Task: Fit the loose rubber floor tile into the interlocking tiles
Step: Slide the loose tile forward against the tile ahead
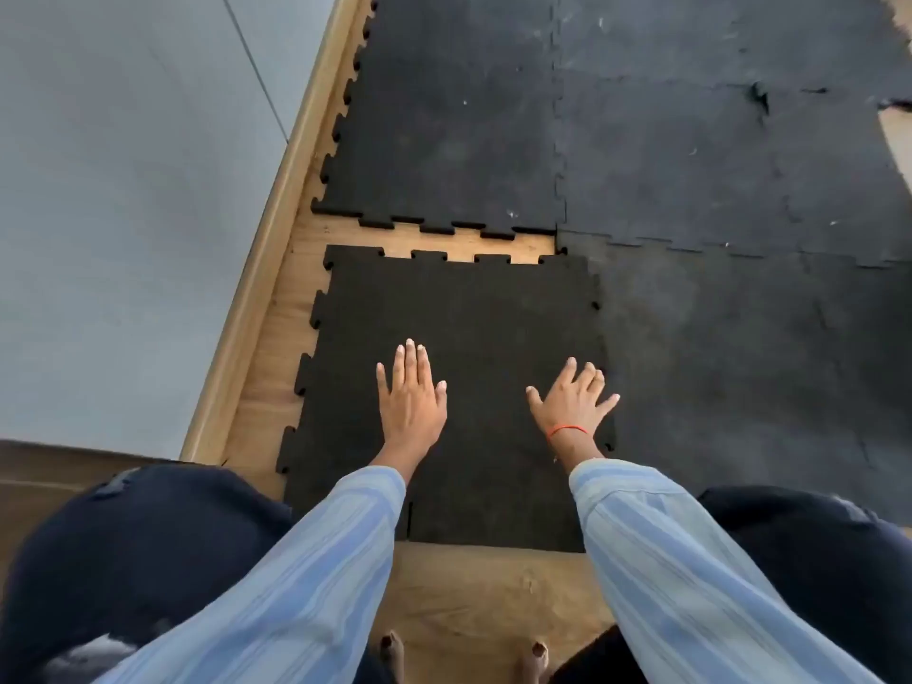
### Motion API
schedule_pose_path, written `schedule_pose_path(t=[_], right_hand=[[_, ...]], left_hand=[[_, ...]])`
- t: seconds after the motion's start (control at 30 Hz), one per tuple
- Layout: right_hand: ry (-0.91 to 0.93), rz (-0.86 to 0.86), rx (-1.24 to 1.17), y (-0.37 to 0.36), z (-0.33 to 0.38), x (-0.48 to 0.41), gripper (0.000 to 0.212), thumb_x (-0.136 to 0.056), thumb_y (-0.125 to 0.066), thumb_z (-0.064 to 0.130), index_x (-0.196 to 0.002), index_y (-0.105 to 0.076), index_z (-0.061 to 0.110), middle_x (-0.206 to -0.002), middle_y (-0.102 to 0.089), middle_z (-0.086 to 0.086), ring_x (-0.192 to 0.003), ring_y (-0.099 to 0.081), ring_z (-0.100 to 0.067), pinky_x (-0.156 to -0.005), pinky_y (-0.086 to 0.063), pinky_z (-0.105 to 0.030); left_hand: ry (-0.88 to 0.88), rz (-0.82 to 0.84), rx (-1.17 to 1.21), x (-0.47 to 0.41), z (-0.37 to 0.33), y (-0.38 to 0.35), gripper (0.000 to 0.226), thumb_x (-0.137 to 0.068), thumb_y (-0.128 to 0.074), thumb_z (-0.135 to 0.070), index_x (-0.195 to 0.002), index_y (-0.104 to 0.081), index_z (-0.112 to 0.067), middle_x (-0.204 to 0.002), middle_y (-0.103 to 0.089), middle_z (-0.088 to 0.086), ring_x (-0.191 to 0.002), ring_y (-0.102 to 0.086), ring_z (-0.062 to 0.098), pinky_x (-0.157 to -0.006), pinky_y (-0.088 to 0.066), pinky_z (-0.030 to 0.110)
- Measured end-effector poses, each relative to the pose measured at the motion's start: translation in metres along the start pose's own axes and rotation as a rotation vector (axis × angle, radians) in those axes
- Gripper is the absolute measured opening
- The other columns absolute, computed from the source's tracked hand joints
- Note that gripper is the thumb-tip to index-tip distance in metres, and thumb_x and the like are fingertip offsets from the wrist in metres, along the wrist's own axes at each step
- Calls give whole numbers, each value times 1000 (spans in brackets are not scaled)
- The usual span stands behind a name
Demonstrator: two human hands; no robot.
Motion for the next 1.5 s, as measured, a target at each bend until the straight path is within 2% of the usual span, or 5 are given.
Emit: schedule_pose_path(t=[0.33, 0.53, 0.93, 1.1, 1.5], right_hand=[[-139, 46, -3, -19, -17, -6, 100, -84, -58, 57, -152, -8, 4, -159, -5, -23, -148, -2, -37, -117, -11, -60], [-213, 25, -19, -18, -27, -27, 119, -67, -61, 75, -146, -20, -4, -147, -37, -20, -135, -35, -36, -115, -25, -52], [-311, 1, -178, -20, -30, -39, 111, -53, -78, 69, -130, -40, -1, -135, -44, -21, -129, -39, -37, -110, -32, -44], [-329, 2, -230, -21, -31, -39, 112, -52, -79, 68, -131, -40, -1, -137, -43, -22, -131, -37, -38, -112, -30, -44], [-457, 6, -530, -17, -44, -48, 81, -78, -69, 53, -135, -44, 2, -143, -40, -20, -136, -31, -36, -114, -27, -45]], left_hand=[[94, 63, 61, -12, 30, -18, 65, -99, -25, -46, -151, -9, -9, -161, -8, 9, -148, -6, 24, -117, -7, 48], [274, 56, 126, -36, 64, -25, 70, -99, -24, -48, -150, 0, -7, -161, 5, 11, -148, -1, 26, -118, -8, 50], [479, 90, 148, -73, 106, -19, 76, -98, -28, -50, -150, 0, -3, -159, 1, 19, -147, 0, 32, -119, -6, 49], [553, 56, 297, -84, 108, -8, 79, -95, -42, -47, -149, -8, 0, -154, -17, 25, -142, -19, 39, -118, -14, 48], [829, -33, 573, -99, 118, 19, 70, -85, -63, -45, -132, -37, -1, -136, -41, 26, -121, -43, 41, -107, -33, 50]])
Point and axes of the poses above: each hand's wrist, its own x-axis away from the middle knuckle, its own y-axis out of the back of the hand, z = x × y, the point moved 3 cm from there along -x, towards the middle knuckle
